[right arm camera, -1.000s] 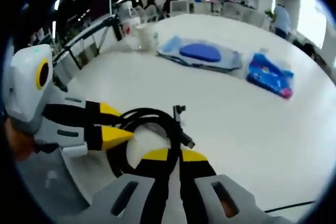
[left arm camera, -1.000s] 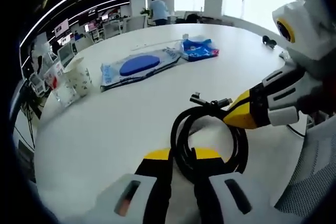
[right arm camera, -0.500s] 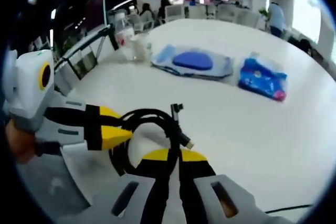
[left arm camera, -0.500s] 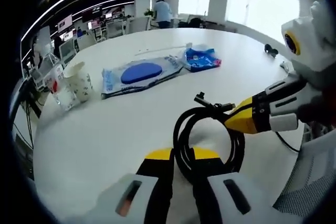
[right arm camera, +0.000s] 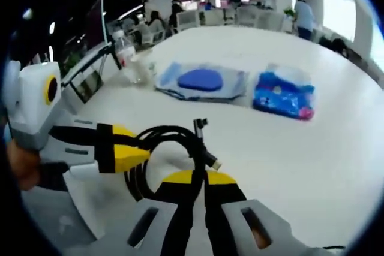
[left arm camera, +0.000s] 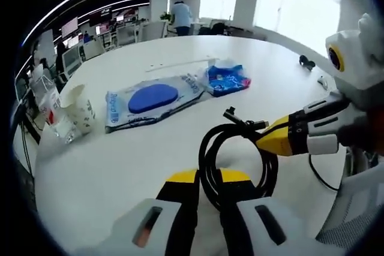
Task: Arrange the tabletop items into an orderly group along one side of the table until the central work area is clear of visible clutter.
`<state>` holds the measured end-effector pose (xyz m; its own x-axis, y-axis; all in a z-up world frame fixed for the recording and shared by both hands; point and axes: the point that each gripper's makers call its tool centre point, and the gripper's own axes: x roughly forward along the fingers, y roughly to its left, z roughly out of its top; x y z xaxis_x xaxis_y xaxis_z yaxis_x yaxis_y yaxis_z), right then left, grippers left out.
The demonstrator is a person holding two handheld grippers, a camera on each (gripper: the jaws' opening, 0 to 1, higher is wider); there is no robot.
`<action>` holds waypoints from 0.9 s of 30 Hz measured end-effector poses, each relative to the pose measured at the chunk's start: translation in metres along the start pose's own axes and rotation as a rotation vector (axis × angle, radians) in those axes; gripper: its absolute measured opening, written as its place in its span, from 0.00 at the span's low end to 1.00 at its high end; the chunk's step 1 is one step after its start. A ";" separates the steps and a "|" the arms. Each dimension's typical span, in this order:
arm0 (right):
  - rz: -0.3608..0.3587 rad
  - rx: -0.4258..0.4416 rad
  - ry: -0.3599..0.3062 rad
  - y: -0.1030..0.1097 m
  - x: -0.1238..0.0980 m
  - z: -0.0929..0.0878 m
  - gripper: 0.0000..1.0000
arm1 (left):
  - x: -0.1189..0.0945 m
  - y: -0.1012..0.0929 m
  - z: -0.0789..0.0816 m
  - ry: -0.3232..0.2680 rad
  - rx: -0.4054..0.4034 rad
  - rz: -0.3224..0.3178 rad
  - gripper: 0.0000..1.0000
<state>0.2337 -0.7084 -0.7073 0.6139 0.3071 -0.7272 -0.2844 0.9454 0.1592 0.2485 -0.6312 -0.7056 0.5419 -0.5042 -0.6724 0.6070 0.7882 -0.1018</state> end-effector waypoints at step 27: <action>-0.031 0.044 0.019 -0.036 0.043 0.029 0.01 | 0.055 0.024 0.029 0.057 -0.014 -0.009 0.10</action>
<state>0.2922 -0.7262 -0.7252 0.6079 0.2761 -0.7445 -0.2326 0.9584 0.1655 0.3098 -0.6501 -0.7242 0.5025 -0.4903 -0.7121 0.6033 0.7888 -0.1174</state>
